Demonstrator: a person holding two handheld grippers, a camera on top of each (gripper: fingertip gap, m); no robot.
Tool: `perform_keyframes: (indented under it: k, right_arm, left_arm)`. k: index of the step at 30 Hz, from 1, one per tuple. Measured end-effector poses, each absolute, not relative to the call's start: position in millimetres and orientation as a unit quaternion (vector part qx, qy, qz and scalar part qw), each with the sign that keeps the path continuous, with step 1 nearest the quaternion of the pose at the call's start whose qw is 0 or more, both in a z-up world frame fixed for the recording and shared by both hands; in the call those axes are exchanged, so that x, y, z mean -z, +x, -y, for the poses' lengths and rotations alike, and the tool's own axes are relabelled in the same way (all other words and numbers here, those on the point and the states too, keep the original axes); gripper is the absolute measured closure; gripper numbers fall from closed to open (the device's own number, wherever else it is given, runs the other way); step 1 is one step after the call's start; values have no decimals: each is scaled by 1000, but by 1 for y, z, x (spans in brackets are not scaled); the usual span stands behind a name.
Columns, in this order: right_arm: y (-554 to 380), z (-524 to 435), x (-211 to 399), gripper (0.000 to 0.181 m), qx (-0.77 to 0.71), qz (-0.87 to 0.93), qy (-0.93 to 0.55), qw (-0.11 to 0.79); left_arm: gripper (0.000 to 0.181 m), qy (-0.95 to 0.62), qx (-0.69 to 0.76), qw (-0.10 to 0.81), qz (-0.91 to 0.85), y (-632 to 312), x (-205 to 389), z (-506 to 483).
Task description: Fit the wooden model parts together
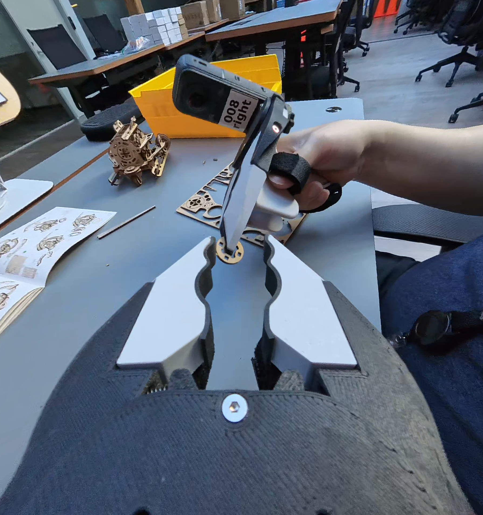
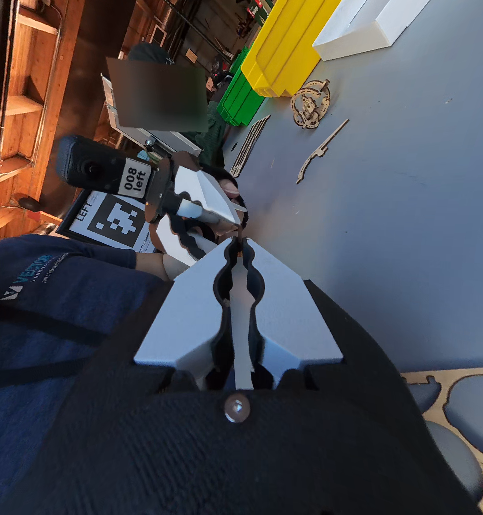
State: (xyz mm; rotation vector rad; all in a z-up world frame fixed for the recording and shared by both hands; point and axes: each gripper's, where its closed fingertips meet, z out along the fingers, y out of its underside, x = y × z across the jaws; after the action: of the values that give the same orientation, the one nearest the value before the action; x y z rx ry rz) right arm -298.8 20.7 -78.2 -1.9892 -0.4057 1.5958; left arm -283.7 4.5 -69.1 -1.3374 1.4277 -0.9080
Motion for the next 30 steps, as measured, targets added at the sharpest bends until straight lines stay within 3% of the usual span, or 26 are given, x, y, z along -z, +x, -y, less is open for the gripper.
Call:
perform_keyframes:
  k: [10,14,17,21,26,30]
  right_arm:
    - [-281,-34,79,180,-588,124,-741,300]
    - [-287,-32,76,180,-587,148,-732,312]
    - [-291,-30,74,180,-573,179,-727,333]
    - [-295,-19,63,180,-580,209,-702,356]
    - [-278,-11,55,158,-544,219,-690,425]
    - [-218,1,64,148,-355,274,-745,494]
  left_arm:
    - [156,-603,318,471,-560,-296,98,-28]
    - [158,-610,394,459,-511,-289,79,-33]
    - [158,-613,485,381,-495,-282,76,-22]
    - [175,-596,586,307,-456,-284,67,-9]
    - [181,-577,649,289,-403,-295,56,-8]
    - [181,-608,627,286,-394,-304,64,-15]
